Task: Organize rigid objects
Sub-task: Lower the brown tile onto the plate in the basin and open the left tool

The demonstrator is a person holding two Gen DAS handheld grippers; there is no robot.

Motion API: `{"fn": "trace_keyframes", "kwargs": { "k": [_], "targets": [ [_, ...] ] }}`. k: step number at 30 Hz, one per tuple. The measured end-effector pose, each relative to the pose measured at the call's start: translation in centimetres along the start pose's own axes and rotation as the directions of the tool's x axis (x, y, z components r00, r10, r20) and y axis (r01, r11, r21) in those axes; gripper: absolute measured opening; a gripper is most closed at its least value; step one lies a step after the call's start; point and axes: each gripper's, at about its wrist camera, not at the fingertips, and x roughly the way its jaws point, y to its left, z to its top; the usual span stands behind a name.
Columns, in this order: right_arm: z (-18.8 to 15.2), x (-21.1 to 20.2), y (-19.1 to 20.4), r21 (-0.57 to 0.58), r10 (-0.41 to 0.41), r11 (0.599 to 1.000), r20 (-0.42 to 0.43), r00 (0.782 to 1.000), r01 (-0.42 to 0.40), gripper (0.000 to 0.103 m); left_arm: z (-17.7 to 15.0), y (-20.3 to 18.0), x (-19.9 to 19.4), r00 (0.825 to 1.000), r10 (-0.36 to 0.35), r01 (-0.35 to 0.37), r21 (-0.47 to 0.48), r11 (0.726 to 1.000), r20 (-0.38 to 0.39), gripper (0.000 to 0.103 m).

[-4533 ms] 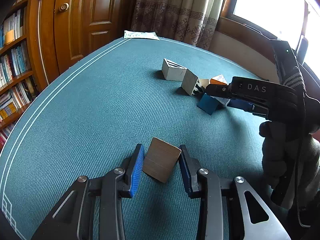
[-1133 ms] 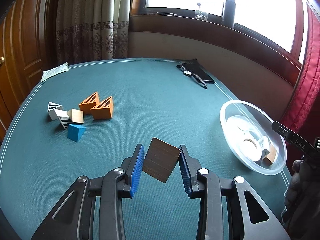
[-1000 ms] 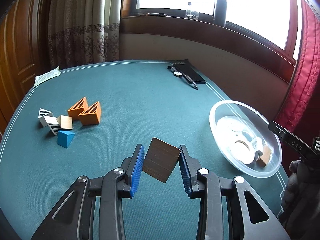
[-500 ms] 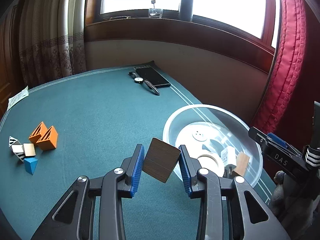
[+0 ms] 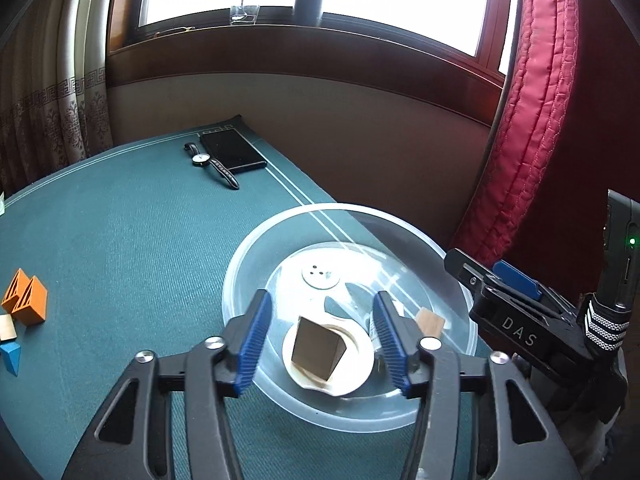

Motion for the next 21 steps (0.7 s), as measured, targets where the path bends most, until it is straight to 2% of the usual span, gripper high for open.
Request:
{"fn": "trace_keyframes", "kwargs": {
  "k": [2, 12, 21],
  "targets": [
    [0.0, 0.1, -0.1, 0.003, -0.002, 1.000, -0.002, 1.000, 0.002, 0.081, -0.2, 0.3, -0.2, 1.000, 0.011, -0.011, -0.014, 1.000, 0.018, 0.068],
    [-0.4, 0.5, 0.4, -0.005, 0.006, 1.000, -0.020, 1.000, -0.007, 0.081, -0.8, 1.8, -0.7, 0.999, 0.049, -0.048, -0.044, 0.998, 0.011, 0.068],
    [-0.8, 0.2, 1.1, -0.014, 0.021, 1.000, -0.023, 1.000, -0.021, 0.081, -1.1, 2.9, -1.8, 0.995, 0.096, -0.095, -0.063, 0.994, 0.025, 0.074]
  ]
}}
